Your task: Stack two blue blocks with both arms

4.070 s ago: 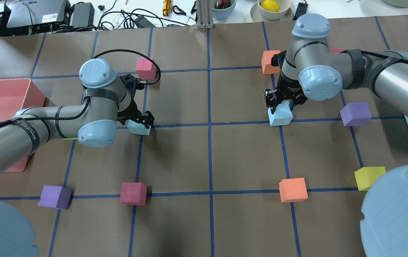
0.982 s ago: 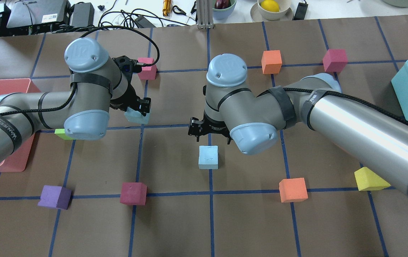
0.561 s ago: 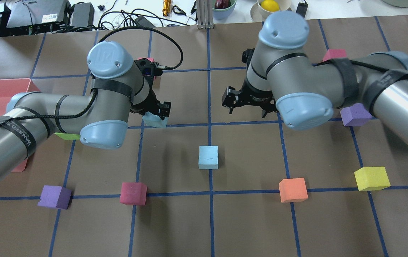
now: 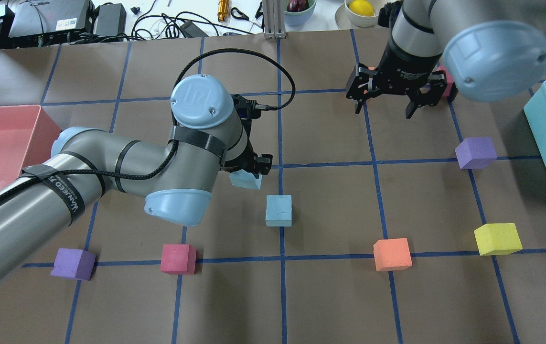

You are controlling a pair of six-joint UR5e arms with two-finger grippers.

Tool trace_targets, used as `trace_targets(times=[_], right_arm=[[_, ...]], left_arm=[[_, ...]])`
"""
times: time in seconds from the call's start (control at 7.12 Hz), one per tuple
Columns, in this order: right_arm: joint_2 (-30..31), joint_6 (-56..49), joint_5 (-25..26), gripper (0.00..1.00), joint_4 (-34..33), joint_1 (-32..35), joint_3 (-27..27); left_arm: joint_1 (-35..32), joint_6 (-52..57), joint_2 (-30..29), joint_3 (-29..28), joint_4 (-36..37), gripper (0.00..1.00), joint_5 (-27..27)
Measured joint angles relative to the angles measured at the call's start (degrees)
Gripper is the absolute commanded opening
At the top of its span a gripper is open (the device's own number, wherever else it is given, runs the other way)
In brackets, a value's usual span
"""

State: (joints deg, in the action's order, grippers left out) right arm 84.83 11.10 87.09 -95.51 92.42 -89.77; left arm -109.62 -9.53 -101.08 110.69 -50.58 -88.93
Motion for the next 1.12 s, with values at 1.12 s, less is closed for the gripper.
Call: trace_targets(times=[1.12], right_arm=[[3.11,-0.70,1.80,1.00,2.18,-1.71,1.70]], left_arm=[[-6.29,-4.75,-2.30,1.05,0.10,0.00,0.11]])
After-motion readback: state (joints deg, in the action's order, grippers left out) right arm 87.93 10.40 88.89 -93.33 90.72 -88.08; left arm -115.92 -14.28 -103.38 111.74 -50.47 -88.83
